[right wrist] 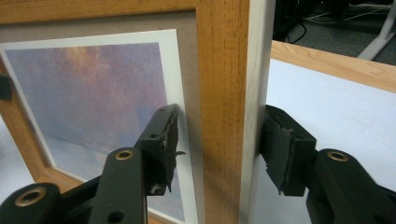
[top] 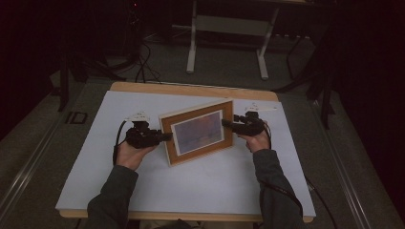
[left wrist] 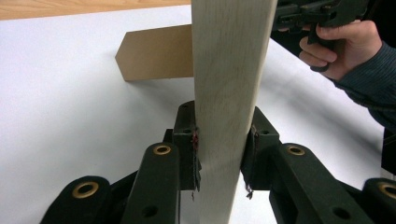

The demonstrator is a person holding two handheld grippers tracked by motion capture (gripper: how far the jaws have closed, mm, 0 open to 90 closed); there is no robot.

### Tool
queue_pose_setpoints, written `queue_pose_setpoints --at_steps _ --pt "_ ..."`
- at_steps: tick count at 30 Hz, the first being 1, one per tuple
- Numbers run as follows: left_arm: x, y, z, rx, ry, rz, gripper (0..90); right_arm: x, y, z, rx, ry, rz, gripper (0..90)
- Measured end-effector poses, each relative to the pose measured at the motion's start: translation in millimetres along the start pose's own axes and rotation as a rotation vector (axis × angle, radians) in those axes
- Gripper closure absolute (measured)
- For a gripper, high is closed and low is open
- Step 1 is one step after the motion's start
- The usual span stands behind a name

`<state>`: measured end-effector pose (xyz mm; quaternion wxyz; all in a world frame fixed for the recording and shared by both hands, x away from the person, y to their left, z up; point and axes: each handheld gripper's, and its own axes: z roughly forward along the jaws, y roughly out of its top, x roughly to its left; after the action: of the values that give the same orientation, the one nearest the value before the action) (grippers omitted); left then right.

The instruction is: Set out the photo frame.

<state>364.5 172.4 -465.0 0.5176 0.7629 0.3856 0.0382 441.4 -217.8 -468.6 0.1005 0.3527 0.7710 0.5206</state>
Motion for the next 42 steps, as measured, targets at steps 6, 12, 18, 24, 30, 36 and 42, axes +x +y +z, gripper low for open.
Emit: queue_pose_setpoints --at_steps 6,12,18,24,30,36,42 --pt "4.6 2.0 2.3 -0.005 -0.011 -0.012 72.4 0.6 -3.1 -4.2 -0.004 -0.011 0.007 51.4" --pt "8.0 5.9 4.3 -0.001 -0.005 -0.014 72.0 0.8 -4.7 -6.9 -0.009 -0.018 0.007 53.2" --pt "12.1 9.3 7.2 0.002 -0.001 -0.011 71.1 -0.4 -8.4 -12.7 -0.012 -0.015 0.014 57.8" --pt "15.4 12.1 9.6 0.009 -0.008 -0.008 70.5 0.3 -11.4 -16.5 -0.019 -0.021 0.020 59.6" --pt "19.3 15.2 12.2 0.014 -0.019 0.002 69.9 1.5 -15.2 -20.4 -0.030 -0.031 0.025 61.5" --pt "22.7 17.3 14.8 0.012 -0.028 0.008 69.4 3.5 -19.0 -23.4 -0.043 -0.044 0.030 62.2" --pt "24.7 20.2 18.2 0.010 -0.026 0.009 67.9 7.9 -21.8 -27.0 -0.050 -0.070 0.039 62.3"
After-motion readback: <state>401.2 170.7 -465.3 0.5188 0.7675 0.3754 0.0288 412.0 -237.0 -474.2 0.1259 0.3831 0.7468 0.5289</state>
